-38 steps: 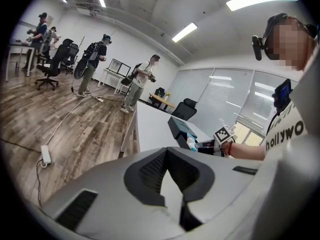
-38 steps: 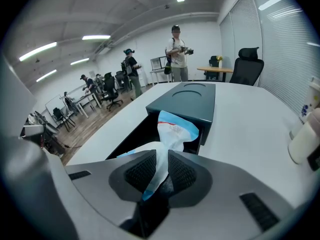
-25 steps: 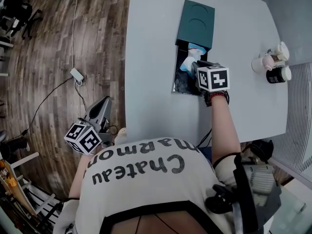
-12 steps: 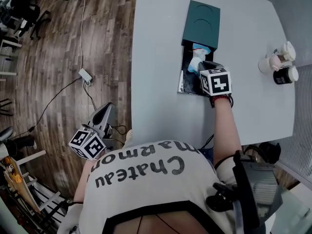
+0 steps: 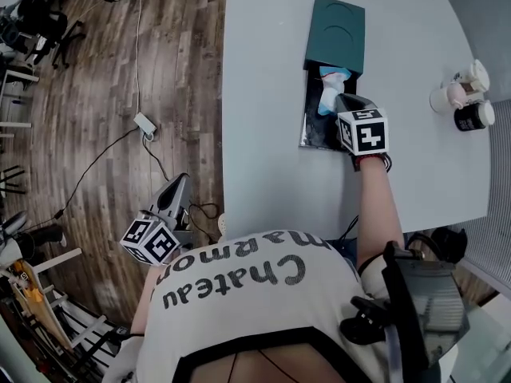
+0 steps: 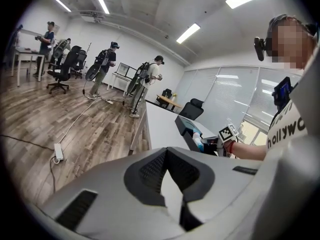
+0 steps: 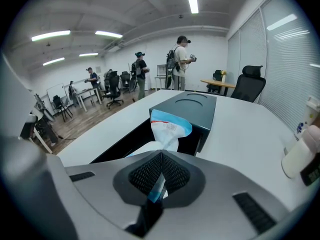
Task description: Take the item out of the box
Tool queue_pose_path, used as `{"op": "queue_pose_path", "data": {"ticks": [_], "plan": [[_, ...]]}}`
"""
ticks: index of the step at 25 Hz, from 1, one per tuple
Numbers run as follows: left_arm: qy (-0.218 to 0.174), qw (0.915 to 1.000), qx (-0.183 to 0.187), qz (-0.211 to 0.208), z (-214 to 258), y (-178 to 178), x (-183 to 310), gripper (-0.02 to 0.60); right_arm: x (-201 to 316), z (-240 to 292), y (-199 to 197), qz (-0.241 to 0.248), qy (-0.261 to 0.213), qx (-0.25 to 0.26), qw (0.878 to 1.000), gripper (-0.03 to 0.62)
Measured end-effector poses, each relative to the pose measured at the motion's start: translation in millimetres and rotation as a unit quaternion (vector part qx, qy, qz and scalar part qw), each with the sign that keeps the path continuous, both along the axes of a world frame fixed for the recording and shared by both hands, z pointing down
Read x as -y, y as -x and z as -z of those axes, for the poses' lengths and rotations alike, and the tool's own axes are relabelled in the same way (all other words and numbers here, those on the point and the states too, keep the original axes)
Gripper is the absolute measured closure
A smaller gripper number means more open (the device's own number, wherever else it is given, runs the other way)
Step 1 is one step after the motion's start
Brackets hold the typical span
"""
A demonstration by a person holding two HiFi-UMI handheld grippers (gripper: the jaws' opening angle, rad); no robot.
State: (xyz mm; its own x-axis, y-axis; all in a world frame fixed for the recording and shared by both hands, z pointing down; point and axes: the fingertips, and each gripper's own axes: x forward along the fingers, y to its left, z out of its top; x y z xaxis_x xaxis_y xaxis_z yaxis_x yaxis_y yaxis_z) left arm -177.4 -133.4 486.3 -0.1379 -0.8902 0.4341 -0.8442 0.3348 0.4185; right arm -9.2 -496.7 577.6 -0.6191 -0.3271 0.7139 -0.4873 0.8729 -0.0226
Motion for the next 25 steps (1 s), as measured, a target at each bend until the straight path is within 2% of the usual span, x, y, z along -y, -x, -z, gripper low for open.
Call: {"op": "queue_pose_path", "data": {"ticks": [4,8,11,14,18,22,25], "plan": [[-0.02,0.9997,-0.001,-0.014,3.9,0.6,-1.4,0.591,-1.1,1.5,-1.6,-0.01,0.028,0.012,0.999,0.592],[-0.036,0.9991,0.001,-0.022,9.9,5.7,-6.0,0.59,-3.0,0.2,-3.7,-0.017,0.04,0.001,0.999,0.592],[-0.046,0.9987,0.004,-0.022,16.2,10.4,-14.1,0.59,-7.7,6.7,-2.6,-0.022,0.044,0.014,0.999,0.592],[-0.053,0.9984,0.005,-0.02,20.3,13.7,-22.7,0.591,-6.9,18.8,1.1,-0.026,0.033,0.044,0.998,0.592],[-0.061,0.9979,0.013,-0.02,26.6,20.7,-36.9,0.591,-2.9,32.1,-1.9,-0.061,0.018,0.09,0.994,0.592],[-0.065,0.9974,0.015,-0.025,30.5,26.7,-49.0,0.591,-4.7,54.6,-8.7,-0.101,0.007,0.149,0.984,0.592],[-0.067,0.9973,0.014,-0.027,30.3,30.8,-56.6,0.591,-16.6,64.7,-10.1,-0.115,0.028,0.195,0.974,0.592]]}}
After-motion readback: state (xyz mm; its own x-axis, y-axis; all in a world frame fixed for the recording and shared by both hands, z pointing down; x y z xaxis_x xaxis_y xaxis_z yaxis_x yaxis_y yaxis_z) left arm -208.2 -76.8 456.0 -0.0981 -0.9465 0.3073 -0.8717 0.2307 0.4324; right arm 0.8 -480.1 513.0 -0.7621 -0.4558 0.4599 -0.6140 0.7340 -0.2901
